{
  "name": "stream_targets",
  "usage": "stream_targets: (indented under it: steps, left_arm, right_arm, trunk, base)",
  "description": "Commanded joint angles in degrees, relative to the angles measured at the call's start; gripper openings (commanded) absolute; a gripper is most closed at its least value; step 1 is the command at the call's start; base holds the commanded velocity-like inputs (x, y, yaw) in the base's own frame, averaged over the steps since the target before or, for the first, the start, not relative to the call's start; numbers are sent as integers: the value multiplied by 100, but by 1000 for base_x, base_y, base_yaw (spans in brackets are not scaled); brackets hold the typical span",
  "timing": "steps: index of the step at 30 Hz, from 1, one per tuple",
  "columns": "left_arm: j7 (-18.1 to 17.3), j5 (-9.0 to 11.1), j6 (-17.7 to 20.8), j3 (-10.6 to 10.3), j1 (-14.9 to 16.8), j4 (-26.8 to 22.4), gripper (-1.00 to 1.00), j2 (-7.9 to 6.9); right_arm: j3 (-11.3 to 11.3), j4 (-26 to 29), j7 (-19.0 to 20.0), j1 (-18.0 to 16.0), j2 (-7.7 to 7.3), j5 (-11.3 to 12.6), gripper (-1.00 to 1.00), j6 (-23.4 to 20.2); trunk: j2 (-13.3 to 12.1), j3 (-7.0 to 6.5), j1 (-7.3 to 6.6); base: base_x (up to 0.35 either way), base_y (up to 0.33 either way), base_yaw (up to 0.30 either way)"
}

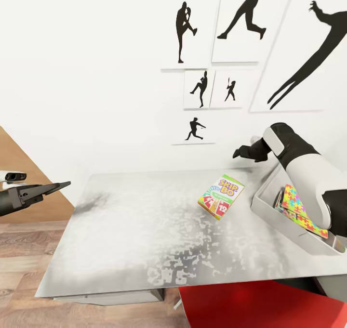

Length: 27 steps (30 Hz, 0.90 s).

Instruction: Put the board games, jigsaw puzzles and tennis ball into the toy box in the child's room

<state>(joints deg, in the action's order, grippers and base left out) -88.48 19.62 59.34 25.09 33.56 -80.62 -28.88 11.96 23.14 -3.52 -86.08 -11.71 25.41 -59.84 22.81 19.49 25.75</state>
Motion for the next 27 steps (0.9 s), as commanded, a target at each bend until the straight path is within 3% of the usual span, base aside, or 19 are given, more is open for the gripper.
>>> stream_targets:
  steps: [1, 6, 10, 11, 17, 21, 27]
  left_arm:
    - [-22, -3, 62, -17, 9, -2, 100, 0]
    - [-21, 0, 66, -276, 119, -5, 100, 17]
    - [-20, 6, 66, -599, 344, -6, 100, 32]
    - [-20, 9, 66, -771, 470, -6, 100, 39]
    - [-20, 14, 66, -1182, 814, -1, 100, 59]
    - [-20, 14, 66, -1357, 1023, 13, 100, 64]
    - [-20, 10, 66, -1427, 1193, 19, 100, 72]
  right_arm:
    - [43, 6, -38, -13, -4, 61, 100, -16]
    - [43, 6, -42, -38, -3, 61, 100, -16]
    - [43, 7, -43, -46, -8, 61, 100, -16]
    - [43, 10, -43, -52, -10, 61, 100, -16]
    - [43, -5, -43, -117, -8, 56, 100, -16]
    - [43, -12, -43, -146, -1, 53, 100, -16]
    - [43, -3, -43, -166, 1, 59, 100, -8]
  trunk:
    - [11, 16, 3]
    - [11, 49, 3]
    - [11, 76, 3]
    - [11, 83, 3]
    - [11, 125, 3]
    - [11, 154, 3]
    - [11, 197, 3]
  base:
    - [0, 0, 0]
    - [0, 0, 0]
    - [0, 0, 0]
    - [0, 0, 0]
    - [0, 0, 0]
    - [0, 0, 0]
    - [0, 0, 0]
